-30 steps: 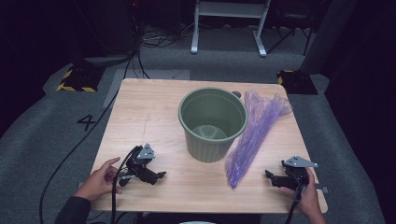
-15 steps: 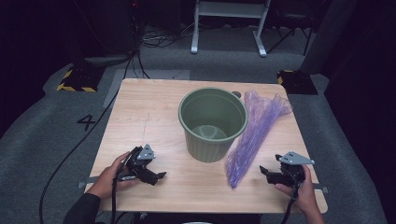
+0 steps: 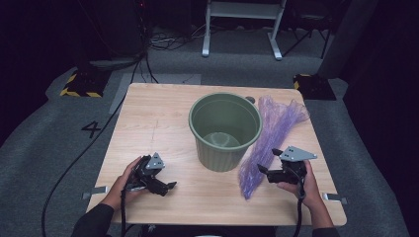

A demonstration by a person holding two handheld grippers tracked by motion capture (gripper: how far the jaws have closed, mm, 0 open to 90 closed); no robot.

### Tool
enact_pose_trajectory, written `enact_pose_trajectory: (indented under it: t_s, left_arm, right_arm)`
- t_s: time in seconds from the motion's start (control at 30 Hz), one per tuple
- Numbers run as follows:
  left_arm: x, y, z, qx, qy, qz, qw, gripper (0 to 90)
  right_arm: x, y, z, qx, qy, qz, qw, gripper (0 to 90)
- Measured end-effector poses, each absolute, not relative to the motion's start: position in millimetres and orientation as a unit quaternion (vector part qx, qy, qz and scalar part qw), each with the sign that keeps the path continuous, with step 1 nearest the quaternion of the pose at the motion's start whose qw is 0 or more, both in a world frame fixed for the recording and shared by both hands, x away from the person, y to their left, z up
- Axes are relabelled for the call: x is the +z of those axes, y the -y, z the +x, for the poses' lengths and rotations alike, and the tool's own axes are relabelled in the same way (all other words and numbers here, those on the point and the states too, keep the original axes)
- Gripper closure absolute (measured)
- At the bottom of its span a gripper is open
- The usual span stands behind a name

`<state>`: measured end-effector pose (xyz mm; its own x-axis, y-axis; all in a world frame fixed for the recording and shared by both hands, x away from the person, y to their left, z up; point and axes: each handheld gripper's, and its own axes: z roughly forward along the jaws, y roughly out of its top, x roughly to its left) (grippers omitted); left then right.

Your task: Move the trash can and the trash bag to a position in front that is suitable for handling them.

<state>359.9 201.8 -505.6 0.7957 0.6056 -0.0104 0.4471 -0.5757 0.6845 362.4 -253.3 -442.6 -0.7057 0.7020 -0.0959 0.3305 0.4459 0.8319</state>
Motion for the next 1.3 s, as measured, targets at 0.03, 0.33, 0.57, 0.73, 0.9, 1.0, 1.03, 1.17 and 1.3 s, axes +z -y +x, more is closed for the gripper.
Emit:
enact_pose_trajectory:
  t_s: [0.03, 0.33, 0.57, 0.73, 0.9, 1.0, 1.03, 1.17, 1.3]
  left_arm:
    - [-505.6, -201.7, 359.9, 0.114, -0.299, 0.880, 0.350, 0.0]
    - [-505.6, -208.6, 347.4, 0.108, -0.278, 0.887, 0.353, 0.2]
    - [-505.6, -211.0, 342.5, 0.107, -0.278, 0.887, 0.352, 0.2]
    - [-505.9, -211.5, 342.9, 0.104, -0.275, 0.888, 0.354, 0.0]
    - [-505.9, -211.5, 342.9, 0.104, -0.275, 0.888, 0.354, 0.0]
    - [-505.9, -211.5, 342.9, 0.104, -0.275, 0.888, 0.354, 0.0]
    - [-505.9, -211.6, 343.0, 0.104, -0.275, 0.888, 0.354, 0.0]
    - [-505.8, -211.6, 342.9, 0.104, -0.275, 0.888, 0.354, 0.0]
    - [-505.8, -211.6, 342.9, 0.104, -0.275, 0.888, 0.354, 0.0]
  right_arm:
    - [-441.9, 251.3, 363.8, 0.423, -0.822, 0.311, 0.219, 18.9]
    - [-438.1, 230.9, 377.8, 0.429, -0.827, 0.295, 0.212, 18.2]
    - [-436.5, 217.7, 387.6, 0.438, -0.829, 0.283, 0.202, 18.4]
    - [-436.0, 207.8, 391.2, 0.436, -0.836, 0.271, 0.193, 16.3]
    - [-435.3, 197.4, 390.6, 0.432, -0.843, 0.256, 0.193, 15.3]
    - [-435.6, 193.5, 392.2, 0.431, -0.844, 0.253, 0.194, 15.6]
    - [-435.8, 192.6, 392.9, 0.432, -0.844, 0.254, 0.193, 15.6]
    - [-437.1, 189.0, 394.5, 0.438, -0.841, 0.256, 0.189, 15.6]
    - [-437.6, 182.6, 395.2, 0.440, -0.842, 0.250, 0.188, 15.8]
